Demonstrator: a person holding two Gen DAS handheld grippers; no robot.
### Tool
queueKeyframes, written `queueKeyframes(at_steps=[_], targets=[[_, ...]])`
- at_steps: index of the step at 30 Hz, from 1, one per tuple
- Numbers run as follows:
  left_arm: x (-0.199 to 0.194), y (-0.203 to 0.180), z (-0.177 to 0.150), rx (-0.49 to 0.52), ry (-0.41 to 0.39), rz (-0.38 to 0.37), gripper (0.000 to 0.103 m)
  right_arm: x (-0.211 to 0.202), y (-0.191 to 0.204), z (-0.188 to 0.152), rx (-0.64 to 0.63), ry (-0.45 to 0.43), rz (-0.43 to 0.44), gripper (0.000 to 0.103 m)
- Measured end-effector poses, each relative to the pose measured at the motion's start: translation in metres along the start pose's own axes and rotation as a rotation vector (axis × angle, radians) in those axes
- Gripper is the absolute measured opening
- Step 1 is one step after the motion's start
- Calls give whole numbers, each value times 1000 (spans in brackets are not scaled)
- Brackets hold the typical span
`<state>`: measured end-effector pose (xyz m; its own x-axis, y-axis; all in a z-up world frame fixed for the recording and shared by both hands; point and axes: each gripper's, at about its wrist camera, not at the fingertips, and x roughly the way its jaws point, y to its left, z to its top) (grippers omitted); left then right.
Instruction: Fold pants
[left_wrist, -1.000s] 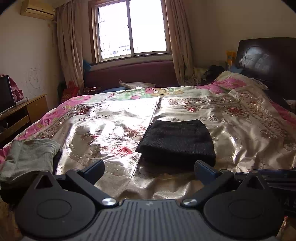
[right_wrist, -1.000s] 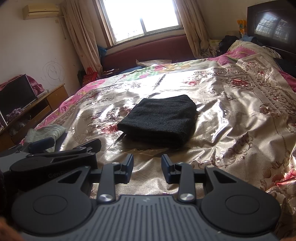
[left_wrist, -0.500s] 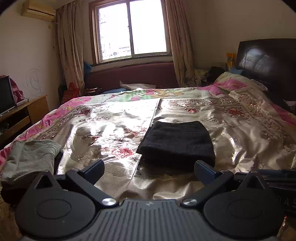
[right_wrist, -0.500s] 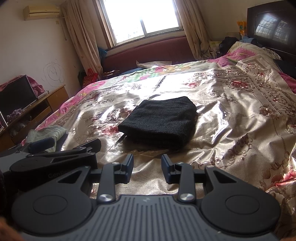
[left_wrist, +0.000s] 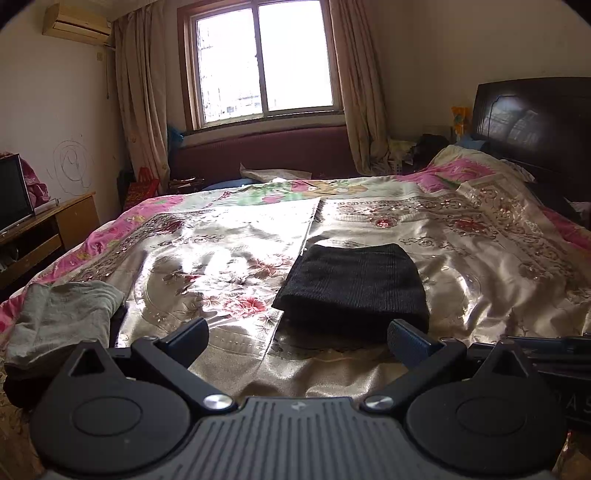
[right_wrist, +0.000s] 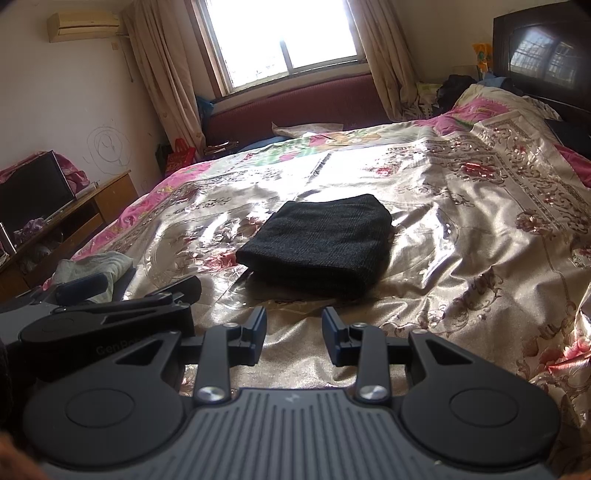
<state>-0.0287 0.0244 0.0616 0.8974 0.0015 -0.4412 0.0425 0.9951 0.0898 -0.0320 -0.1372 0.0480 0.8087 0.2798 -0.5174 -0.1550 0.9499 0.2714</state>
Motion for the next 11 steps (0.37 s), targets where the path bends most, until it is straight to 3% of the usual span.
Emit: queueKeyframes(at_steps=[11], targets=[[-1, 0, 1, -4, 3, 0, 103, -2, 1, 0, -3, -3, -1, 35]])
